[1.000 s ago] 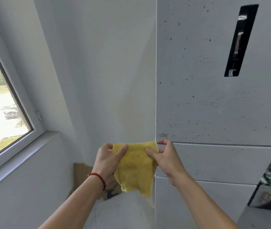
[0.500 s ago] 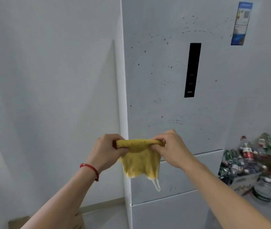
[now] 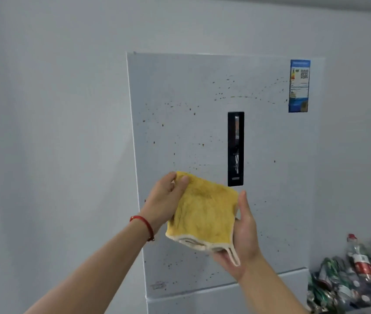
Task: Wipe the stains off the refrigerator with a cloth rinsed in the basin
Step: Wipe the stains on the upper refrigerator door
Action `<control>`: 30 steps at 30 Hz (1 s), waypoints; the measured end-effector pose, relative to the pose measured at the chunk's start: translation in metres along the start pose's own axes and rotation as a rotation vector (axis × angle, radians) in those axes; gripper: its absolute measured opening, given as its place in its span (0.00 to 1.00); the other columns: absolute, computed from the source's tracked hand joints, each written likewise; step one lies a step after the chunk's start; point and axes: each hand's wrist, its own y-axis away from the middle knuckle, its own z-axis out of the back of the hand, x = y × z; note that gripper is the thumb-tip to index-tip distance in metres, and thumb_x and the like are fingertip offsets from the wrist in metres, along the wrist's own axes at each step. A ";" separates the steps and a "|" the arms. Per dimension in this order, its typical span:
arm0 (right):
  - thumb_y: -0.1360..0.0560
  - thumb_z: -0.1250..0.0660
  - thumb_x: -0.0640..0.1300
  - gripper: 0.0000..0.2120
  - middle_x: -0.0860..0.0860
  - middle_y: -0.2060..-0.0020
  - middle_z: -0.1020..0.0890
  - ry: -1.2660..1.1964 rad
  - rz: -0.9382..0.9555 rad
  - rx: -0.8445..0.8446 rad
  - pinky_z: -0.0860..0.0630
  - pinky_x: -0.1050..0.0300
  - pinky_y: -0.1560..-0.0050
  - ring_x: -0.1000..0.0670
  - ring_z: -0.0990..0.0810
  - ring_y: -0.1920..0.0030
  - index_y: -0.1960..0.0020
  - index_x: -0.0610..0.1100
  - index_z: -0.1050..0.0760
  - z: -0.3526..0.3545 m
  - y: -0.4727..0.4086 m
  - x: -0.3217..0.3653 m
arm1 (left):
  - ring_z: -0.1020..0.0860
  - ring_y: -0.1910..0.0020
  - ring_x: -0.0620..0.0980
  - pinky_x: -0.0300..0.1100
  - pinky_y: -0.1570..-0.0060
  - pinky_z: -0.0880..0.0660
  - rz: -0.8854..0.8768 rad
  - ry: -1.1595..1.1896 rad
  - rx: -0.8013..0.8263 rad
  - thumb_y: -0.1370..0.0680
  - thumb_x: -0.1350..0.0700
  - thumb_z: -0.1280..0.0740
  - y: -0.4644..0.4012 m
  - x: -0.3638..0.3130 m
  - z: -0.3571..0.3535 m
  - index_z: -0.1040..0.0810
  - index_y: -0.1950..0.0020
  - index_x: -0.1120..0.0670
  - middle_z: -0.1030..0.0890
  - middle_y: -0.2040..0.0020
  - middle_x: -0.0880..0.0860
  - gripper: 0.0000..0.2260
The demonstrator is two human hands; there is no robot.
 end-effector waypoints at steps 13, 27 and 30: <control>0.21 0.51 0.68 0.38 0.59 0.16 0.59 0.943 1.134 0.028 0.64 0.42 0.19 0.58 0.61 0.17 0.16 0.60 0.61 -0.099 -0.093 0.107 | 0.23 0.60 0.47 0.45 0.52 0.24 -0.515 -0.398 -0.740 0.24 0.56 0.30 -0.079 -0.104 0.047 0.26 0.49 0.51 0.24 0.49 0.47 0.06; 0.16 0.52 0.59 0.34 0.50 0.15 0.54 1.988 1.560 -0.476 0.58 0.29 0.21 0.44 0.58 0.16 0.15 0.47 0.56 -0.181 -0.220 0.102 | 0.25 0.50 0.42 0.41 0.48 0.32 -0.428 -0.266 -0.593 0.18 0.53 0.38 -0.119 -0.104 0.151 0.28 0.39 0.49 0.27 0.40 0.49 0.08; 0.16 0.52 0.60 0.34 0.52 0.15 0.55 2.049 1.591 -0.334 0.58 0.31 0.20 0.45 0.60 0.16 0.15 0.49 0.56 -0.221 -0.226 0.083 | 0.27 0.44 0.44 0.42 0.43 0.33 -0.447 -0.193 -0.564 0.16 0.50 0.42 -0.132 -0.109 0.154 0.30 0.32 0.49 0.29 0.34 0.47 0.13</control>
